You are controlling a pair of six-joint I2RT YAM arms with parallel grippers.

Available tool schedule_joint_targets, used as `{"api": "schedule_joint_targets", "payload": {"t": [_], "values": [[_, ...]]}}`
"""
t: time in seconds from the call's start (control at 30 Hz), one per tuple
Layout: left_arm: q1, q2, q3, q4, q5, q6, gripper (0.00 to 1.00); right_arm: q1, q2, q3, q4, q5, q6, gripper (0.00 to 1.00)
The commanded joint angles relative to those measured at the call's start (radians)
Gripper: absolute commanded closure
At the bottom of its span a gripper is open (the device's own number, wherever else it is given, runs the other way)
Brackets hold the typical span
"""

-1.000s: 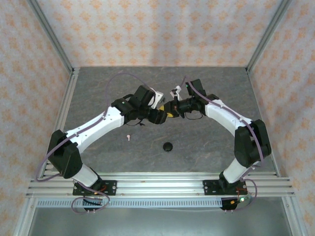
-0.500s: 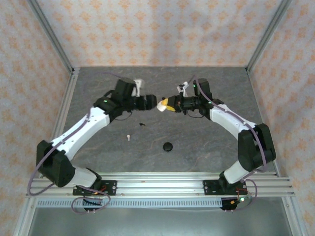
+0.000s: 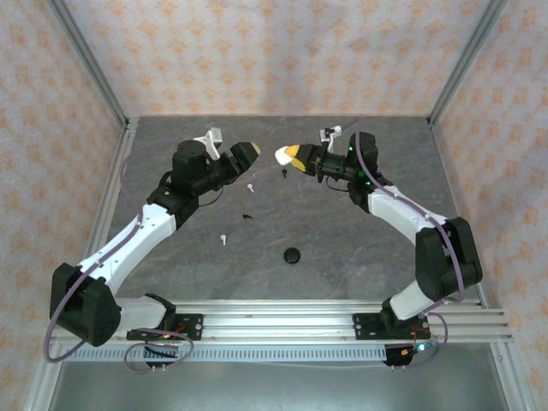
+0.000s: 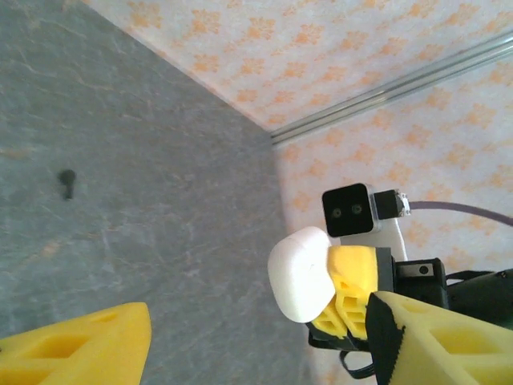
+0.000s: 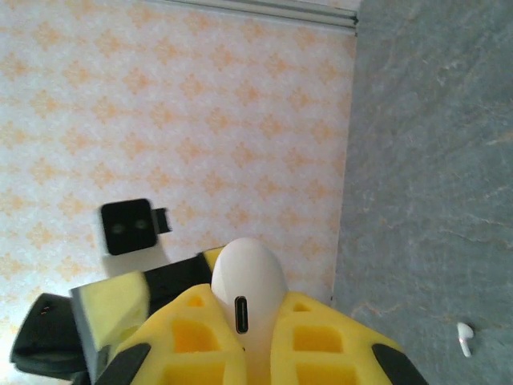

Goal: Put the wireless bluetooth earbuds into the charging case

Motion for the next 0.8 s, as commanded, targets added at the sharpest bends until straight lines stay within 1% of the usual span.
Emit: {"api": "schedule_joint_targets", "payload": {"t": [0.0, 0.13, 0.27, 0.33, 0.47, 0.57, 0.67, 0.77], "values": [[-0.004, 0.021, -0.004, 0.216, 0.054, -0.112, 0.31, 0.005, -0.046, 0.025, 0.065, 0.002, 0.011, 1.0], [-0.035, 0.076, 0.003, 0.295, 0.076, -0.163, 0.35, 0.01, -0.059, 0.037, 0.055, 0.005, 0.008, 1.0], [-0.075, 0.106, 0.01, 0.294, 0.066, -0.161, 0.36, 0.015, -0.074, 0.044, 0.055, 0.014, 0.014, 1.0], [-0.088, 0.125, 0.008, 0.322, 0.065, -0.175, 0.36, 0.016, -0.081, 0.045, 0.055, 0.021, 0.014, 1.0], [-0.101, 0.172, 0.02, 0.388, 0.096, -0.214, 0.4, 0.018, -0.092, 0.045, 0.055, 0.029, 0.018, 1.0], [-0.109, 0.189, 0.037, 0.381, 0.11, -0.21, 0.46, 0.017, -0.095, 0.045, 0.055, 0.037, 0.024, 1.0], [-0.109, 0.195, 0.039, 0.388, 0.11, -0.21, 0.54, 0.017, -0.094, 0.049, 0.058, 0.038, 0.026, 1.0], [-0.11, 0.199, 0.044, 0.394, 0.11, -0.21, 0.59, 0.018, -0.094, 0.051, 0.059, 0.036, 0.026, 1.0]]}}
